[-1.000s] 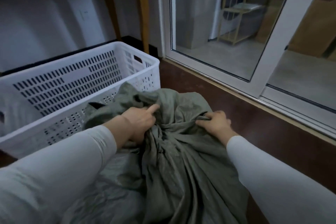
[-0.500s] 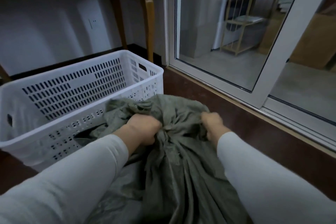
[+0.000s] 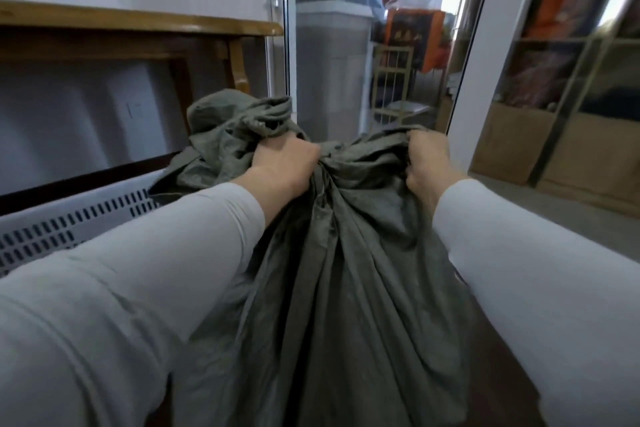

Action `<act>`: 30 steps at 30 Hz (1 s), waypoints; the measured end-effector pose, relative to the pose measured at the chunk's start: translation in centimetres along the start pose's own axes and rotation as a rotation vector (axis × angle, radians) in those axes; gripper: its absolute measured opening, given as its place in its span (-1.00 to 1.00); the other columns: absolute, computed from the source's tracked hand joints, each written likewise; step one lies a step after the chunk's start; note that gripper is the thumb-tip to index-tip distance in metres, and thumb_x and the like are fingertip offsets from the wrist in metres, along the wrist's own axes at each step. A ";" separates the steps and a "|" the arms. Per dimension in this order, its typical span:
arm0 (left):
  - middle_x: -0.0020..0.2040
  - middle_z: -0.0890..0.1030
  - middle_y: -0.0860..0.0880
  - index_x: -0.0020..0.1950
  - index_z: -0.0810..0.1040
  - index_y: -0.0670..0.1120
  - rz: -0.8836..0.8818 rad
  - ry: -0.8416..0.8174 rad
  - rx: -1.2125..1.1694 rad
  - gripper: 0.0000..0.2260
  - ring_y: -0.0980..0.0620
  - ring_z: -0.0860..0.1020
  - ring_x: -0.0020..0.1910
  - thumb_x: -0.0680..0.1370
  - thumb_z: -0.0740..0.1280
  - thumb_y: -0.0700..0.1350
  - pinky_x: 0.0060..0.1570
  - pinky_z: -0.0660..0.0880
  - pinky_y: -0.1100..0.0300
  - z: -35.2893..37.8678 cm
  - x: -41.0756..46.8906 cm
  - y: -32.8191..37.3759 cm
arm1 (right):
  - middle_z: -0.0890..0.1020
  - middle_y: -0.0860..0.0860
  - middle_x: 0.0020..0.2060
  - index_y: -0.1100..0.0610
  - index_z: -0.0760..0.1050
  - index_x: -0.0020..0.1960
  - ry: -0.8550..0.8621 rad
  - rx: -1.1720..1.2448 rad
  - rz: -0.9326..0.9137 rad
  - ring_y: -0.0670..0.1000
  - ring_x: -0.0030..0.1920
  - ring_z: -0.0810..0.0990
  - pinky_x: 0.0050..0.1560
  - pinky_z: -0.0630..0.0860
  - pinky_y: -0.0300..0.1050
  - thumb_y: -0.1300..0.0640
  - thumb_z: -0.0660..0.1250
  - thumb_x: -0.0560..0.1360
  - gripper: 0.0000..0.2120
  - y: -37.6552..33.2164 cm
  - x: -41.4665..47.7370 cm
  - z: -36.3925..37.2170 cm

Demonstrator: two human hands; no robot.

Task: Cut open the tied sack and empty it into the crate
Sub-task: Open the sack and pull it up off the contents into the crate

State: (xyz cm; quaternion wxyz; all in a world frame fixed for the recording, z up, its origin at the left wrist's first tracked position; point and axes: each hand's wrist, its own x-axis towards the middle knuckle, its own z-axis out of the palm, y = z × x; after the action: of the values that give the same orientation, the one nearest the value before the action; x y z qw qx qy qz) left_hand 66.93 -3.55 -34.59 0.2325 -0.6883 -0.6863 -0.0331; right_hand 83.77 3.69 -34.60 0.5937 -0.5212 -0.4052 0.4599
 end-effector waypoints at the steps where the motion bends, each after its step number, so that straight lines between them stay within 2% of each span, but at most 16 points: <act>1: 0.07 0.55 -0.19 0.13 0.53 -0.09 -0.030 0.032 0.014 -0.76 -0.23 0.52 0.09 0.50 0.23 -0.25 -0.25 0.36 0.07 -0.8 0.7 -0.5 | 0.60 0.15 0.13 0.19 0.52 0.18 -0.015 -0.025 -0.051 0.14 0.07 0.58 0.21 0.53 0.14 0.22 0.18 0.50 -0.70 -1.5 -0.1 0.4; 3: 0.11 0.54 -0.19 0.13 0.56 -0.09 -0.062 0.067 0.048 -0.76 -0.23 0.48 0.16 0.50 0.24 -0.23 -0.22 0.34 0.07 -2.1 1.9 -1.9 | 0.60 0.15 0.11 0.17 0.54 0.18 -0.062 -0.108 -0.173 0.17 0.11 0.57 0.22 0.52 0.09 0.19 0.19 0.50 -0.71 -4.3 -0.3 1.3; 6: 0.10 0.57 -0.15 0.12 0.58 -0.08 -0.073 0.061 0.090 -0.78 -0.20 0.50 0.15 0.51 0.27 -0.16 -0.20 0.37 0.10 -2.9 1.8 -4.4 | 0.62 0.12 -0.06 0.11 0.56 -0.05 -0.154 -0.288 -0.361 0.16 0.06 0.59 0.20 0.52 0.07 0.17 0.25 0.47 -0.87 -6.3 -1.5 3.2; 8: 0.06 0.59 -0.12 0.09 0.55 -0.10 -0.053 -0.047 0.103 -0.82 -0.17 0.55 0.07 0.51 0.26 -0.16 -0.23 0.41 0.10 -2.2 0.1 -5.7 | 0.61 0.12 -0.12 0.07 0.51 -0.13 -0.236 -0.459 -0.442 0.15 0.00 0.59 0.16 0.54 0.08 0.12 0.31 0.41 -0.95 -5.2 -2.6 4.5; 10: 0.10 0.57 -0.11 0.18 0.45 -0.09 -0.025 -0.243 0.070 -0.75 -0.14 0.56 0.07 0.51 0.28 -0.11 -0.19 0.44 0.10 0.1 -2.4 -6.7 | 0.61 0.13 -0.07 0.02 0.49 -0.11 -0.337 -0.647 -0.449 0.16 0.03 0.59 0.17 0.52 0.09 -0.02 0.36 0.30 -0.79 -1.8 -3.7 5.6; 12: 0.21 0.54 -0.11 0.46 0.17 -0.09 -0.037 -0.424 -0.037 -0.42 -0.14 0.56 0.12 0.51 0.31 0.00 -0.13 0.48 0.11 2.9 -5.3 -7.6 | 0.59 0.13 0.08 -0.04 0.49 0.03 -0.433 -0.861 -0.387 0.17 0.15 0.55 0.28 0.42 0.12 -0.13 0.35 0.22 -0.60 2.4 -5.4 6.2; 13: 0.27 0.52 -0.13 0.56 -0.09 -0.07 -0.066 -0.483 -0.126 -0.22 -0.14 0.56 0.12 0.51 0.31 0.06 -0.13 0.47 0.11 4.2 -6.6 -7.9 | 0.57 0.10 0.16 -0.04 0.47 0.12 -0.481 -0.964 -0.344 0.16 0.21 0.52 0.33 0.34 0.09 -0.12 0.34 0.28 -0.57 4.2 -6.5 6.3; 15: 0.41 0.39 -0.17 0.48 -0.47 0.02 -0.113 -0.503 -0.263 -0.04 -0.16 0.56 0.12 0.50 0.31 0.13 -0.11 0.46 0.07 6.6 -8.8 -8.1 | 0.54 0.05 0.23 -0.03 0.44 0.21 -0.552 -1.085 -0.293 0.11 0.29 0.46 0.32 0.24 0.00 -0.04 0.31 0.43 -0.64 7.4 -8.3 6.3; 18: 0.51 0.09 -0.18 0.26 -0.66 0.23 -0.044 -0.425 -0.356 0.08 -0.24 0.54 0.15 0.43 0.38 0.15 -0.10 0.47 0.02 8.7 -10.7 -7.9 | 0.57 0.03 0.19 0.00 0.46 0.17 -0.672 -1.127 -0.352 0.08 0.26 0.48 0.26 0.29 -0.05 0.03 0.27 0.48 -0.73 9.7 -10.5 7.5; 20: 0.53 0.05 -0.14 0.23 -0.63 0.28 0.012 -0.386 -0.364 0.10 -0.23 0.56 0.12 0.40 0.42 0.08 -0.17 0.43 0.08 9.4 -11.0 -7.8 | 0.60 0.02 0.01 0.00 0.49 -0.01 -0.792 -1.114 -0.363 0.09 0.15 0.53 0.20 0.37 -0.02 0.06 0.34 0.43 -0.85 10.0 -11.6 8.6; 22: 0.54 0.13 -0.03 0.40 -0.46 0.25 0.038 -0.382 -0.342 -0.01 -0.16 0.55 0.15 0.45 0.37 0.00 -0.13 0.45 0.09 9.8 -11.2 -7.7 | 0.55 0.03 -0.22 0.03 0.45 -0.23 -0.930 -1.007 -0.284 0.13 -0.03 0.57 0.05 0.47 -0.01 0.14 0.40 0.35 -0.88 10.1 -12.6 9.3; 23: 0.51 0.24 0.02 0.51 -0.25 0.23 0.042 -0.390 -0.322 -0.16 -0.11 0.53 0.19 0.50 0.32 -0.01 -0.08 0.47 0.09 10.0 -11.3 -7.8 | 0.53 0.05 -0.27 0.08 0.47 -0.26 -0.987 -0.971 -0.221 0.11 -0.12 0.55 -0.05 0.50 -0.04 0.19 0.39 0.33 -0.90 10.0 -13.0 9.4; 24: 0.45 0.35 0.04 0.52 0.01 0.23 0.048 -0.393 -0.285 -0.36 -0.07 0.51 0.23 0.54 0.26 0.01 -0.01 0.48 0.08 10.2 -11.4 -7.9 | 0.54 0.08 -0.27 0.12 0.52 -0.24 -1.039 -0.966 -0.165 0.09 -0.17 0.54 -0.13 0.51 -0.07 0.22 0.37 0.34 -0.96 9.7 -13.2 9.5; 26: 0.36 0.47 0.06 0.38 0.32 0.23 0.057 -0.419 -0.204 -0.64 -0.04 0.50 0.26 0.59 0.18 0.01 0.09 0.51 0.06 10.7 -11.7 -8.2 | 0.61 0.11 -0.22 0.16 0.58 -0.16 -1.026 -0.993 -0.166 0.10 -0.19 0.61 -0.19 0.56 -0.08 0.18 0.33 0.40 -0.92 8.3 -12.7 9.5; 27: 0.35 0.48 0.07 0.36 0.37 0.23 0.062 -0.438 -0.185 -0.67 -0.04 0.50 0.27 0.60 0.16 0.00 0.12 0.51 0.06 10.8 -11.9 -8.3 | 0.63 0.11 -0.21 0.16 0.58 -0.14 -0.910 -1.000 -0.255 0.13 -0.17 0.65 -0.18 0.58 -0.06 0.13 0.31 0.44 -0.88 7.3 -12.1 9.5; 30: 0.38 0.46 0.06 0.37 0.38 0.24 0.078 -0.486 -0.168 -0.65 -0.04 0.47 0.31 0.62 0.14 -0.06 0.17 0.49 0.05 10.8 -12.1 -8.5 | 0.55 0.01 -0.05 0.09 0.51 0.07 -0.230 -1.017 -0.681 0.05 -0.03 0.55 -0.07 0.46 -0.10 0.03 0.24 0.52 -0.80 3.6 -8.9 9.2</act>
State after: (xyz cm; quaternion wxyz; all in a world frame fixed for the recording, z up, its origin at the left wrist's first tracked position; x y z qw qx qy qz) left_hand 55.13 -11.29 -46.32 0.0039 -0.7189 -0.6898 0.0857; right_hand 72.24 -2.53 -37.02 0.3372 -0.5273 -0.7784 0.0473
